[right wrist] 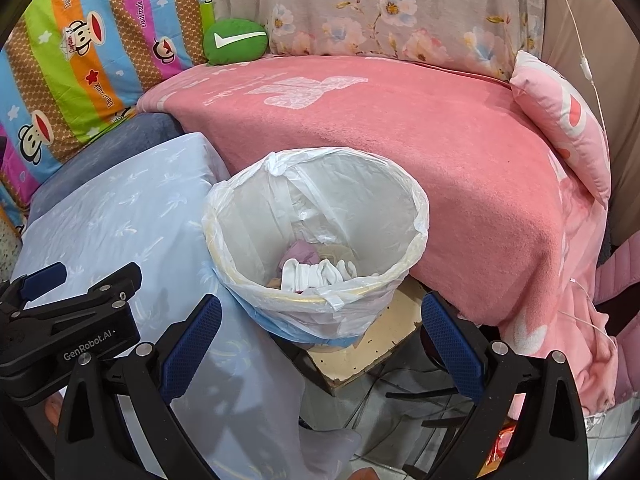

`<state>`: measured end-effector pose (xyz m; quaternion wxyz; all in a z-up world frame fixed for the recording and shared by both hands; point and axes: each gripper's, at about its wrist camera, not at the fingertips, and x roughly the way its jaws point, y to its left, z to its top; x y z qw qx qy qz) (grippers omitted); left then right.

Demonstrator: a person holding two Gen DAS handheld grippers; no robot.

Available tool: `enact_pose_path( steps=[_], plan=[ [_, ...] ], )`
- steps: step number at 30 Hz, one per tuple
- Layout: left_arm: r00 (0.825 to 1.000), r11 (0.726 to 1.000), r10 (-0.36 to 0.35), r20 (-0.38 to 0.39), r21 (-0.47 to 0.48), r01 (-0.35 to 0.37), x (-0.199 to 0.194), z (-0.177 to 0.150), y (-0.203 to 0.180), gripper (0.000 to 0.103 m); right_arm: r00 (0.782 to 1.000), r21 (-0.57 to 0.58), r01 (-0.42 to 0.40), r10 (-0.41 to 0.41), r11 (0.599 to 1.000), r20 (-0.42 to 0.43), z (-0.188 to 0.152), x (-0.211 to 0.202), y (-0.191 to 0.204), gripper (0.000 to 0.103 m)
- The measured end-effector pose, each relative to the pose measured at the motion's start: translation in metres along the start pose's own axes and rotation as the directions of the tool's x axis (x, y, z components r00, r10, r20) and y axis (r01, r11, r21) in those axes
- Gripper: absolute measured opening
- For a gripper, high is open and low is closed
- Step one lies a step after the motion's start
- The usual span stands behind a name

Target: Collect trash

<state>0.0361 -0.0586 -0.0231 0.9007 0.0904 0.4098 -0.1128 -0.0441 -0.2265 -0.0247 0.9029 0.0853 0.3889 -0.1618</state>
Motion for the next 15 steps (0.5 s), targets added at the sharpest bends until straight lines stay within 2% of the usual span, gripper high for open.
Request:
enact_pose_path(
  steps=[15],
  plan=[
    [1.000,1.000,0.022,0.001,-0.013,-0.022,0.0013,-0.0013,0.0014,0.092,1.000,0.001,0.001,-0.001,1.000,-0.004,-0.0016,0.0019,-0.0004,0.098]
  ],
)
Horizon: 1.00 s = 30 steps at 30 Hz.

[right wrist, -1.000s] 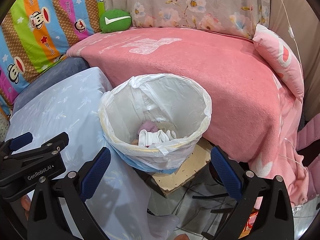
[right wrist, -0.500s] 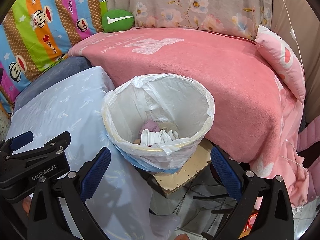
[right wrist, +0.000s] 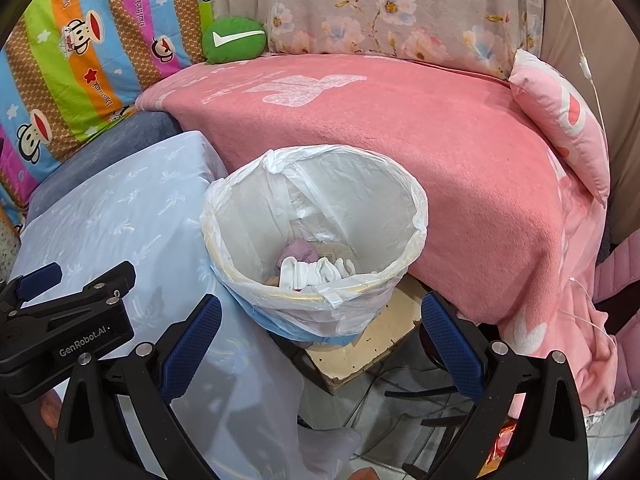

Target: Collect trash

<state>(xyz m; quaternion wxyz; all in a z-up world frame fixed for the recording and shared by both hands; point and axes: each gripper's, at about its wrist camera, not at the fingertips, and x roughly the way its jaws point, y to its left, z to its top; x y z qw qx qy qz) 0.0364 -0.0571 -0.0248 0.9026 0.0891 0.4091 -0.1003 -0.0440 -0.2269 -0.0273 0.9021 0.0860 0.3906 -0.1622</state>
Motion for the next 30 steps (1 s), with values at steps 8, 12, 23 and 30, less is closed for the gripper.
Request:
enact_pose_path(
  steps=[8,12,23,30],
  plan=[
    [1.000,1.000,0.001,0.006,0.008,-0.001,-0.0010,-0.0017,-0.0016,0.092,1.000,-0.001,0.001,-0.001,1.000,-0.001,-0.0005,0.0011,-0.0006,0.098],
    [1.000,1.000,0.003,0.010,0.015,-0.003,-0.0017,-0.0024,-0.0026,0.092,1.000,0.001,0.002,-0.002,1.000,-0.001,-0.0012,0.0015,-0.0011,0.098],
    [1.000,1.000,0.005,0.010,0.021,-0.005,-0.0010,-0.0020,-0.0035,0.092,1.000,0.000,0.002,-0.002,1.000,-0.001,-0.0012,0.0020,-0.0015,0.098],
    [1.000,1.000,0.005,0.010,0.018,-0.005,-0.0011,-0.0018,-0.0035,0.092,1.000,-0.002,0.004,-0.004,1.000,-0.001,-0.0004,0.0023,-0.0014,0.098]
  ],
)
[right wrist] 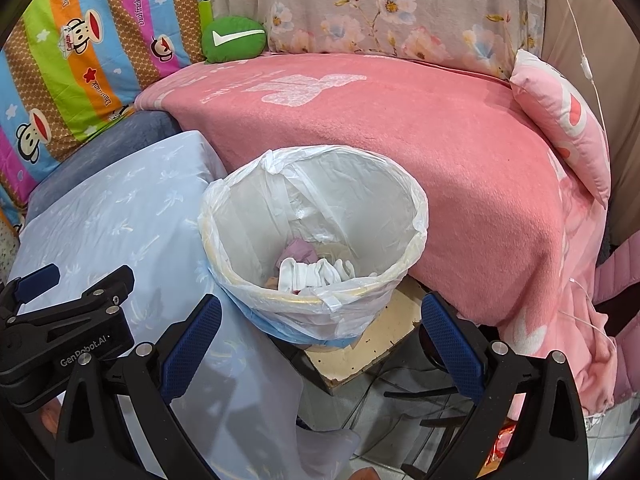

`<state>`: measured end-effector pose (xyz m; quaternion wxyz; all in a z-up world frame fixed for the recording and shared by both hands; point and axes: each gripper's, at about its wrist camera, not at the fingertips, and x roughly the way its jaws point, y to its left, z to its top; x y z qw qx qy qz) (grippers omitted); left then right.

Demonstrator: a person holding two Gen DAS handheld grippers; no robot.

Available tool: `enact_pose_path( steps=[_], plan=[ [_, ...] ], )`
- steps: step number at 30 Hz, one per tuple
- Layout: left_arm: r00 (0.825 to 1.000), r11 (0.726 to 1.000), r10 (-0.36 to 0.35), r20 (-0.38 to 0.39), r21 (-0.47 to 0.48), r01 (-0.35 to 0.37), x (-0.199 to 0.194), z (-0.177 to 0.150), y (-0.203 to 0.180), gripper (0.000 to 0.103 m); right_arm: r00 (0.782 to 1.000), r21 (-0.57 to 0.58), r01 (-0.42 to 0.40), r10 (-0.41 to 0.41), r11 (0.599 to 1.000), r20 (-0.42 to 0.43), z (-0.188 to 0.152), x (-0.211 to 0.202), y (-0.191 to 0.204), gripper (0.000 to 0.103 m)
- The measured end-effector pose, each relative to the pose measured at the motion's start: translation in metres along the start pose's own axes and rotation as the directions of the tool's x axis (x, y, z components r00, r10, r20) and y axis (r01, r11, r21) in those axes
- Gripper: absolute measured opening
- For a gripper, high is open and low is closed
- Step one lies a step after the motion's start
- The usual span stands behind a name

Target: Collect trash

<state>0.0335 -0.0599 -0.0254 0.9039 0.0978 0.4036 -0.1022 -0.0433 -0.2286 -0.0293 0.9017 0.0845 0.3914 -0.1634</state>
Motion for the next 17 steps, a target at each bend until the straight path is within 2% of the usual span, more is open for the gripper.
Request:
enact_pose_path(
  steps=[17],
  plan=[
    [1.000,1.000,-0.008,-0.003,-0.004,0.008,0.0004,0.0007,0.0048,0.092,1.000,0.004,0.004,-0.004,1.000,-0.001,0.0059,0.0010,-0.0017,0.098]
  ],
)
